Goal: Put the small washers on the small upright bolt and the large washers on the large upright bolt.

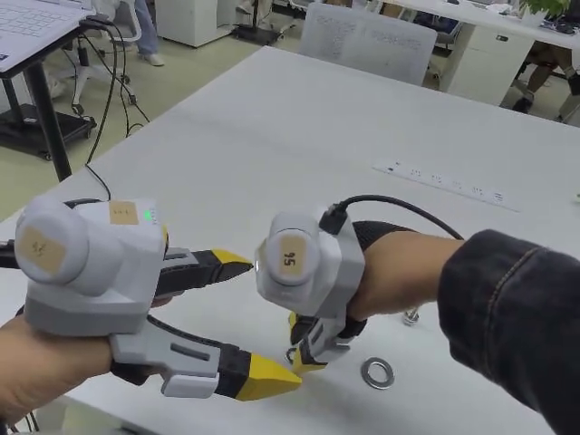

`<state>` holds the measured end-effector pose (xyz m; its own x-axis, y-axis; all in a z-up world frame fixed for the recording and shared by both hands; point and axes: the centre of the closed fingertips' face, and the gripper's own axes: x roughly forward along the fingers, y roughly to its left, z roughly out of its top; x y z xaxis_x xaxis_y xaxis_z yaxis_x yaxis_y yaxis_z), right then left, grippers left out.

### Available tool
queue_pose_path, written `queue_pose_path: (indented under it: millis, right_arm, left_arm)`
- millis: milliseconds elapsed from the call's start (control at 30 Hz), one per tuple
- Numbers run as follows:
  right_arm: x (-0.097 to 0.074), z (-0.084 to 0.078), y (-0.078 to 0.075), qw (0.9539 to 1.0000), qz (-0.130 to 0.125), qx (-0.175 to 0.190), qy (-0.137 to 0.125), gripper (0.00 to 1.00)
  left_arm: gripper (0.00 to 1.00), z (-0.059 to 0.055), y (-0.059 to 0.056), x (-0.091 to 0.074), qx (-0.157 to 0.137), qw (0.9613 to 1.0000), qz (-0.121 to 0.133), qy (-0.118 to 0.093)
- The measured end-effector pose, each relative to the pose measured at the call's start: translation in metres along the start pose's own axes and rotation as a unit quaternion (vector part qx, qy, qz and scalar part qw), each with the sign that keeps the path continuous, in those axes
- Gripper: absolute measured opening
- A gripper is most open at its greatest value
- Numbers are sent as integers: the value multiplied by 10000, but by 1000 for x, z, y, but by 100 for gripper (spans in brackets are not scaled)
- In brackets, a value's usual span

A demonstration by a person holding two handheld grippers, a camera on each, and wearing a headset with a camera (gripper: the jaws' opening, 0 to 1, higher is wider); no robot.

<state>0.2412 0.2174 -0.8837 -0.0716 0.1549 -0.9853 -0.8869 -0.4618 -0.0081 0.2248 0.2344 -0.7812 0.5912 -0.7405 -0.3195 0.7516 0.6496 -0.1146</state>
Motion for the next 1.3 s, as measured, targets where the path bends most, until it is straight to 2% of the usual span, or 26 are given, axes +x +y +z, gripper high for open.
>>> queue_pose_path:
  millis: [300, 1300]
  right_arm:
    - [0, 0, 0, 10000, -26, -47, 31, 15]
    - [1, 1, 0, 9999, -28, -80, 106, 14]
  left_arm:
    - [82, 0, 1, 0, 1, 10000, -9, 2]
    - [82, -1, 1, -1, 5, 10000, -2, -17]
